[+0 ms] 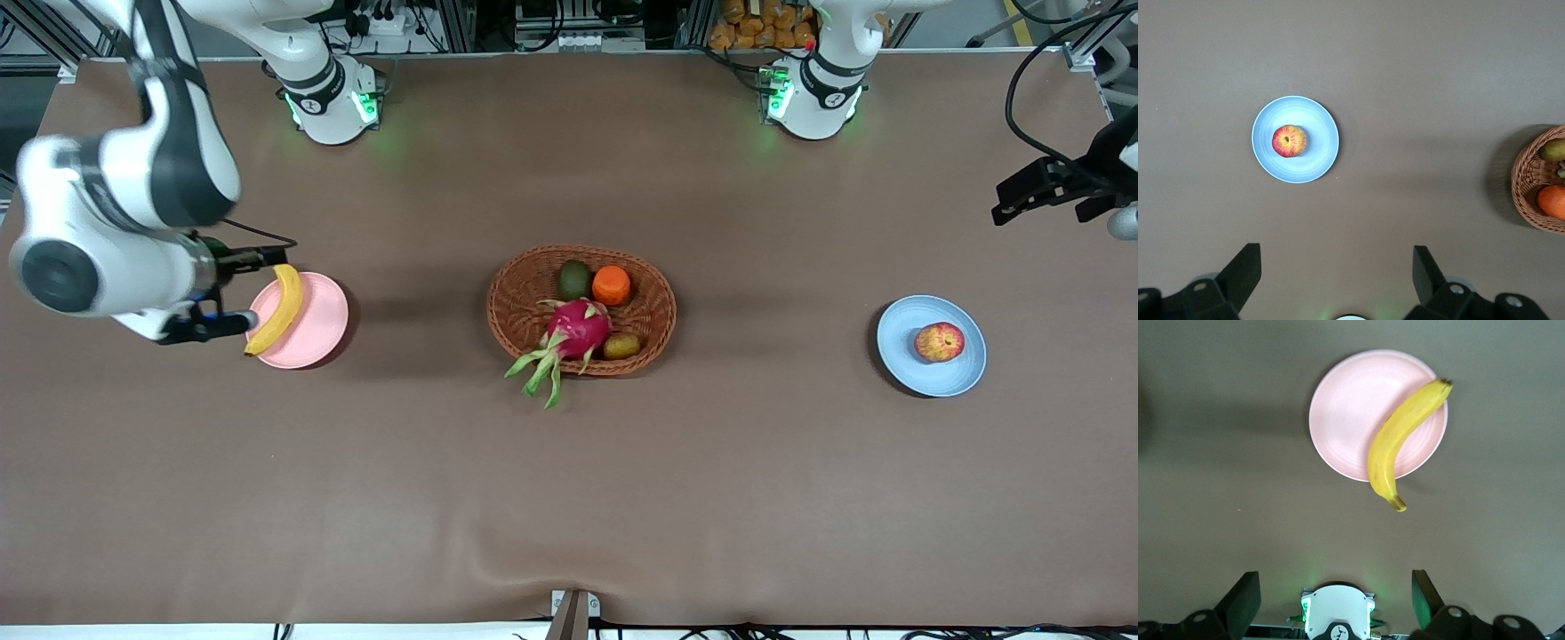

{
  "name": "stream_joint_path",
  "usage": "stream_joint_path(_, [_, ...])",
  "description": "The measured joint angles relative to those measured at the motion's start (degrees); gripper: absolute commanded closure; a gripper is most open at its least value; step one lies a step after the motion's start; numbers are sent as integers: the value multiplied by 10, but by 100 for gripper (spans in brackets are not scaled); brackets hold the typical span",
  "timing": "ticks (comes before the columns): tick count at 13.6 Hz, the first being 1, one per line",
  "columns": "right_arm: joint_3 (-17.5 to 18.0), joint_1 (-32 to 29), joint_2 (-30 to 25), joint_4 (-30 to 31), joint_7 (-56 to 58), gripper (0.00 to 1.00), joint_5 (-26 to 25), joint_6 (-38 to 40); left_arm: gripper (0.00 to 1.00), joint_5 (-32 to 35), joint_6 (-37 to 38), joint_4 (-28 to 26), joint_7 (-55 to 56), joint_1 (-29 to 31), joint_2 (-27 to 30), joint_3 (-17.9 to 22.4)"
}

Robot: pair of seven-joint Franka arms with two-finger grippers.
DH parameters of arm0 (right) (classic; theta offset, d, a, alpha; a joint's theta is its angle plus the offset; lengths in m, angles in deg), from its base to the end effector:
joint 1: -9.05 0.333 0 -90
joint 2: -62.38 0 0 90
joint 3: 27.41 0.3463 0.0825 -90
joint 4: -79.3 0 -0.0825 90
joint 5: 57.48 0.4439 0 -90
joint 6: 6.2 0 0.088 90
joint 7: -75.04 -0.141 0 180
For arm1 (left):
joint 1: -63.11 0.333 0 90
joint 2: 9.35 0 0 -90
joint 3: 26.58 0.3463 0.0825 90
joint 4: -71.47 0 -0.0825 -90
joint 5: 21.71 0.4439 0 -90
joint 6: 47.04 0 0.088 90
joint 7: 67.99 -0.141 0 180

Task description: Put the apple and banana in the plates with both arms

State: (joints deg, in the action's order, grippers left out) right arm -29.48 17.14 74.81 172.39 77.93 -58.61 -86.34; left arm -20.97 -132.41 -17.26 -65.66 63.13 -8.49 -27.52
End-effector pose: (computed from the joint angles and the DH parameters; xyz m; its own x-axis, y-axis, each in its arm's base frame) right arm 0.6207 0.0638 0.4492 0.8925 0.1388 -0.4292 0.1561 -0.9877 0.0051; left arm 0.5995 -0.0078 0.6347 0.9987 0.0257 -0.0430 0.0251 -0.9996 -0.0149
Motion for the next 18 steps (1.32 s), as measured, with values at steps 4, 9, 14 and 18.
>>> stream_joint_path(4, [-8, -9, -13, -85, 0, 0, 0, 19, 0, -22, 0, 0, 0, 1, -2, 0])
stream_joint_path(9, [-12, -37, -82, -58, 2, 0, 0, -40, 0, -23, 0, 0, 0, 0, -3, 0])
stream_joint_path(14, [-13, -47, -205, 101, 2, 0, 0, -140, 0, -23, 0, 0, 0, 0, -3, 0])
stream_joint_path(18, [-14, -63, -216, 110, 2, 0, 0, -144, 0, -23, 0, 0, 0, -1, -3, -1])
